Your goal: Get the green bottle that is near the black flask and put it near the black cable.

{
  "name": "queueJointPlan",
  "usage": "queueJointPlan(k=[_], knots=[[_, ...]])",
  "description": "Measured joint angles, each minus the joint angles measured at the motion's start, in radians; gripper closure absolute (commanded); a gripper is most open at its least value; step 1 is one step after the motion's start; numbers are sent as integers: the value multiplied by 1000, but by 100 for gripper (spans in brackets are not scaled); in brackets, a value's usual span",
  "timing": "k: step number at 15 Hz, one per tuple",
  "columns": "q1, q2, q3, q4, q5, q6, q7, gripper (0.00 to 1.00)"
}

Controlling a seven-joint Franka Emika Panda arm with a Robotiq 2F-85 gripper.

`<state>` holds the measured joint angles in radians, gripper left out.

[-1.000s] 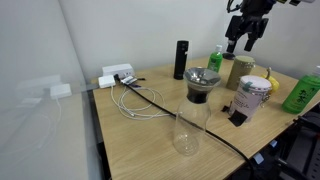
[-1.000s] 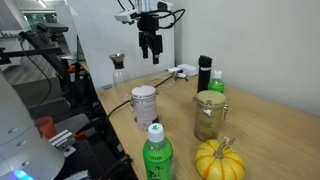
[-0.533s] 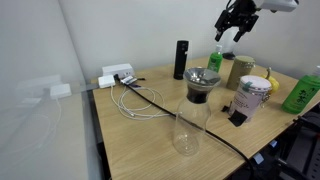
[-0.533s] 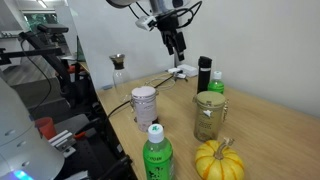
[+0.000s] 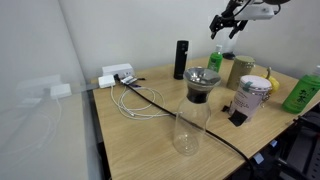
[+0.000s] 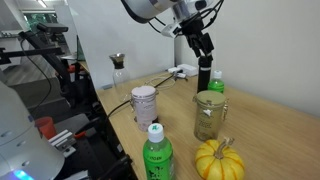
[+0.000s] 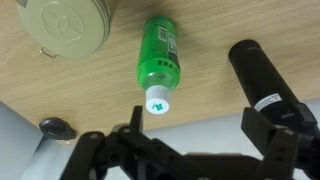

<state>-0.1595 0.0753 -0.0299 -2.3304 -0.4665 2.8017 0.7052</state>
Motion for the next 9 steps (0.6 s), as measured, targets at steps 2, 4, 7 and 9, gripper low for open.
queueJointPlan(k=[2, 4, 7, 9], knots=[[0, 66, -5, 44, -14, -1, 46, 0], [1, 130, -12, 82, -15, -1, 80, 0], [38, 199, -71, 135, 11, 4, 102, 0], [74, 226, -118, 159, 52, 9, 102, 0]])
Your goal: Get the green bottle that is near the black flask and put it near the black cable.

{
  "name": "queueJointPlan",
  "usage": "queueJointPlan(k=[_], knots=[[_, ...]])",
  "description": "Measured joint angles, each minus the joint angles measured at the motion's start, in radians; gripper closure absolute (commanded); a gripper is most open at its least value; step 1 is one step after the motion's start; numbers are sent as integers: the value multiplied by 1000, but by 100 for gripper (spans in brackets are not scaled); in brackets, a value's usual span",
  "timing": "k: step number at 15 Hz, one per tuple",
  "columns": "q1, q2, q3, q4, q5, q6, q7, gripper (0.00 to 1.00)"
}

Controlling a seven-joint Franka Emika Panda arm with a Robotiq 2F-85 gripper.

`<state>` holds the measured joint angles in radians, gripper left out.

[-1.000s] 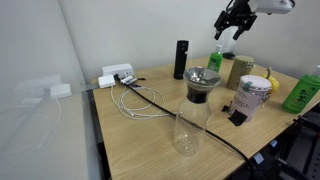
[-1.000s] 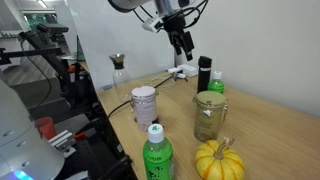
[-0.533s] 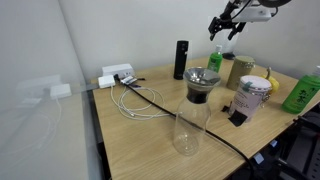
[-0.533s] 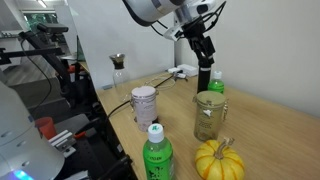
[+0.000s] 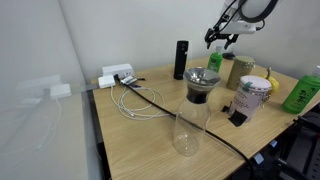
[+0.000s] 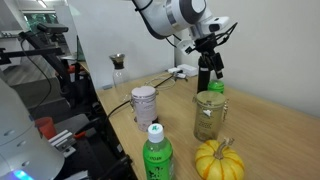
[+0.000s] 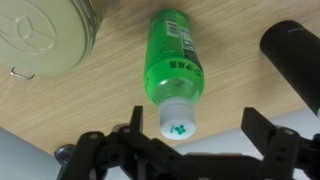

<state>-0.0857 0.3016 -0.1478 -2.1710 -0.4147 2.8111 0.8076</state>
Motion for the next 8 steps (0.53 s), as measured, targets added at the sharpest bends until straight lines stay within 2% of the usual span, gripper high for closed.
queueJointPlan(k=[6, 7, 8], knots=[[65, 42, -69, 26, 125, 0, -1, 1], [73, 46, -79, 30, 133, 0, 2, 25], [81, 48, -89, 33, 139, 0, 4, 26]])
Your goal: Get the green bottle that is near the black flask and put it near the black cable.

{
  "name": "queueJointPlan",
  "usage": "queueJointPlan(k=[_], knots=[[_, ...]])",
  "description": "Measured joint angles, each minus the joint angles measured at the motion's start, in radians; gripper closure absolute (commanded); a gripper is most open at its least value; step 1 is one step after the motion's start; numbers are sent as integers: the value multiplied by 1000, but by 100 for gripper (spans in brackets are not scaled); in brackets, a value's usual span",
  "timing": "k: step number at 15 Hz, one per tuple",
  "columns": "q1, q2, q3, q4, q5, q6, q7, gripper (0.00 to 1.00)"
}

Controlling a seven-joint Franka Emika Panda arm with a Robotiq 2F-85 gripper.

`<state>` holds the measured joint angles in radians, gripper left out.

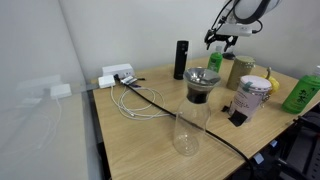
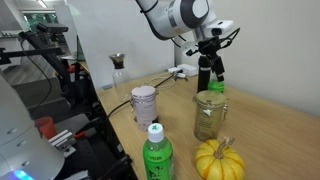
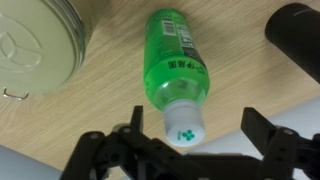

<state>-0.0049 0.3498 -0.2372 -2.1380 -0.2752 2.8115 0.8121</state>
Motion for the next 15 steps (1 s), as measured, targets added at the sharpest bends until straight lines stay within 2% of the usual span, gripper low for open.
queueJointPlan(k=[7, 9, 11, 15], knots=[[44, 1, -47, 6, 32, 0, 17, 74], [69, 1, -77, 8, 12, 0, 42, 77], [114, 1, -134, 11, -60, 1, 107, 74], [178, 2, -212, 11, -199, -1, 238, 75]])
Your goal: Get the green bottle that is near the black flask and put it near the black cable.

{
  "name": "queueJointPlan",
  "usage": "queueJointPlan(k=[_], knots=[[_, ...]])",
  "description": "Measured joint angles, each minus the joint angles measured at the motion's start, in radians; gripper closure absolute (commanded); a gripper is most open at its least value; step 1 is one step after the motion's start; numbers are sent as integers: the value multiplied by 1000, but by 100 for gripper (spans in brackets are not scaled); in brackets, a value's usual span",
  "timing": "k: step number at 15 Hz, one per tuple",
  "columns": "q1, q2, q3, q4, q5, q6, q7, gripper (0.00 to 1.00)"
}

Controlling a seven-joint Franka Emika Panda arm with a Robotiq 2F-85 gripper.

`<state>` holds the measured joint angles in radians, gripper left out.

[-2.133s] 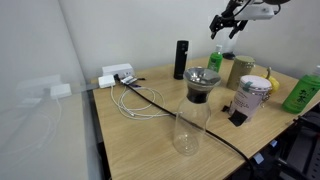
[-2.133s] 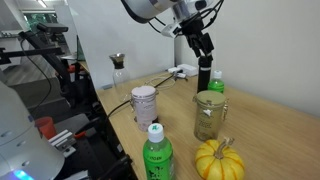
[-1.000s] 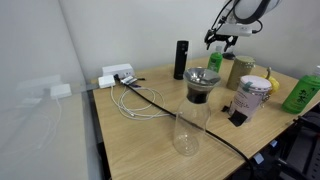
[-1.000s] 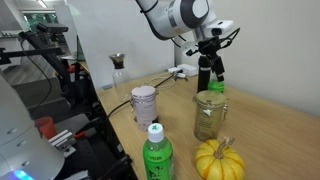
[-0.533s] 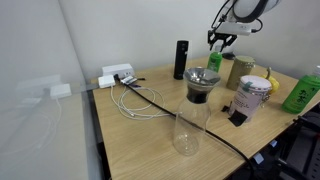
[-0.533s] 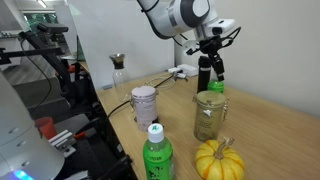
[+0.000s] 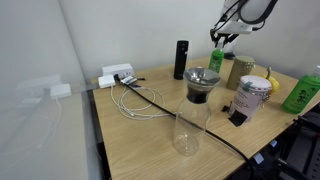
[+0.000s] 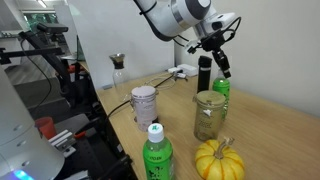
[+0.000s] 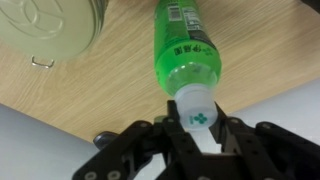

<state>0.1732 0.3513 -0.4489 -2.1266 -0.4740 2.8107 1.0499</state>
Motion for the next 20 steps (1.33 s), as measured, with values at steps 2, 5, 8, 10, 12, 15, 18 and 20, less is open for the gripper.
queueJointPlan(k=[2, 5, 8, 10, 12, 15, 18, 20], knots=[[13, 0, -13, 0, -41, -1, 43, 79], [19, -7, -7, -2, -57, -1, 60, 81], [19, -51, 29, -25, -57, 5, 46, 82], [19, -107, 58, -58, -57, 11, 16, 83], [19, -175, 89, -108, -58, 11, -38, 86], [29, -262, 126, -193, -57, 34, -121, 87], [52, -299, 158, -272, -57, 84, -179, 88], [68, -298, 173, -313, -60, 138, -214, 90]])
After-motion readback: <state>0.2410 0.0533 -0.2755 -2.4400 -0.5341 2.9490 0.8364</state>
